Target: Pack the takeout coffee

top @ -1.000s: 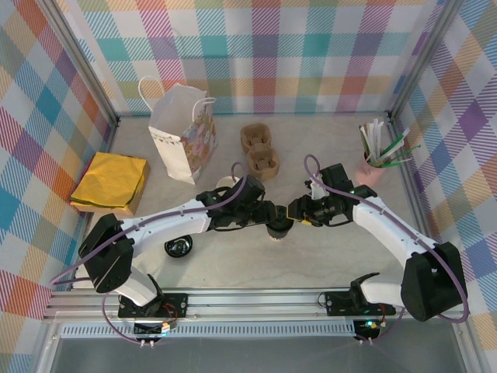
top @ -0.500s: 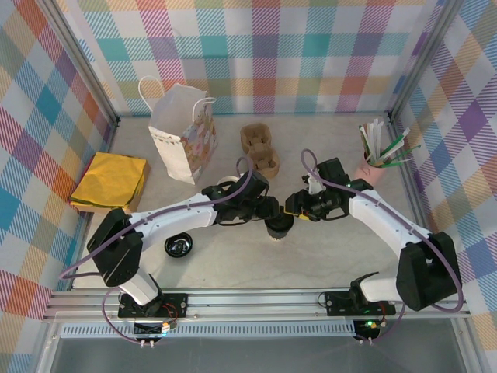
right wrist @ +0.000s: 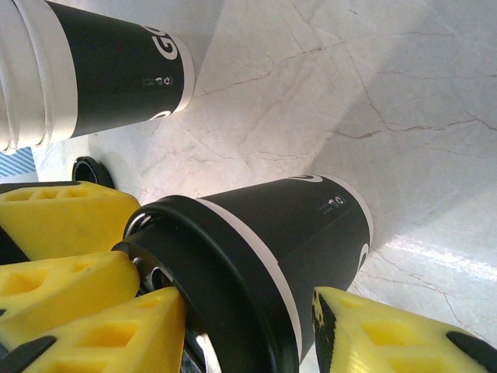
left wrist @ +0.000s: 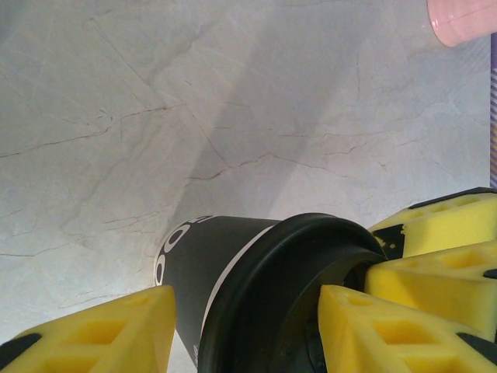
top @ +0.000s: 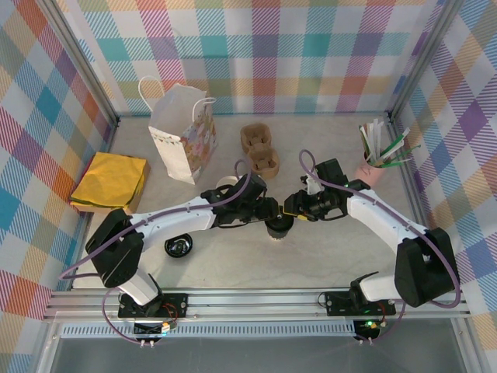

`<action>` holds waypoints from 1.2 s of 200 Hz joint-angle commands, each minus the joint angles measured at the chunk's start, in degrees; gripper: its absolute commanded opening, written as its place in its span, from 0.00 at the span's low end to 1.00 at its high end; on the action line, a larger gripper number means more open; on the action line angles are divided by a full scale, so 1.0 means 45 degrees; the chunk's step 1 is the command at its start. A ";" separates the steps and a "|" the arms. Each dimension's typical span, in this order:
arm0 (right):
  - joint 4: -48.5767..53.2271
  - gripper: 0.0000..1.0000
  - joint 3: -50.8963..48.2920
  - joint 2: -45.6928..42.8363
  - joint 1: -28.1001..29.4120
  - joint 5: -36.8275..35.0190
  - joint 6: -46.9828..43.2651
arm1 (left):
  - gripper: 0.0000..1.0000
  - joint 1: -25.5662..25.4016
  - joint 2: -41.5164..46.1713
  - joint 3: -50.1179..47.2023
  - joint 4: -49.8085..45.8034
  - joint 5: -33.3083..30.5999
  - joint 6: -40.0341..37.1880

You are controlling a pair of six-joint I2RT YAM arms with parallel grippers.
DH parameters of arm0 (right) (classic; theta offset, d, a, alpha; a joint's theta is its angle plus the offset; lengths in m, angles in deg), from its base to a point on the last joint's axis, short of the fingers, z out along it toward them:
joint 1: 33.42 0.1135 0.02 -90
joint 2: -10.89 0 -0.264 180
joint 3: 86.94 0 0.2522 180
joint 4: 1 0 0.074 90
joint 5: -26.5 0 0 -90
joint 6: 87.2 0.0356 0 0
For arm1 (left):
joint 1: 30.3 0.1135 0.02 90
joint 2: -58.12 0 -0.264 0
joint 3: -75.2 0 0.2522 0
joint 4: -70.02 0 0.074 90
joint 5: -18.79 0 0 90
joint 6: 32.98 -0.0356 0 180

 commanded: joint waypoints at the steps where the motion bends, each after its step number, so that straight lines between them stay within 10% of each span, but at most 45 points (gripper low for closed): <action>1: 0.0468 0.46 -0.0539 -0.0035 -0.0099 -0.0555 -0.0313 | 0.51 -0.0018 -0.0317 -0.0880 -0.1256 -0.0072 0.0216; 240: 0.1235 0.67 -0.0745 -0.2329 0.0709 -0.0033 -0.0218 | 0.67 -0.0839 0.1628 -0.0626 -0.1832 -0.0039 -0.0387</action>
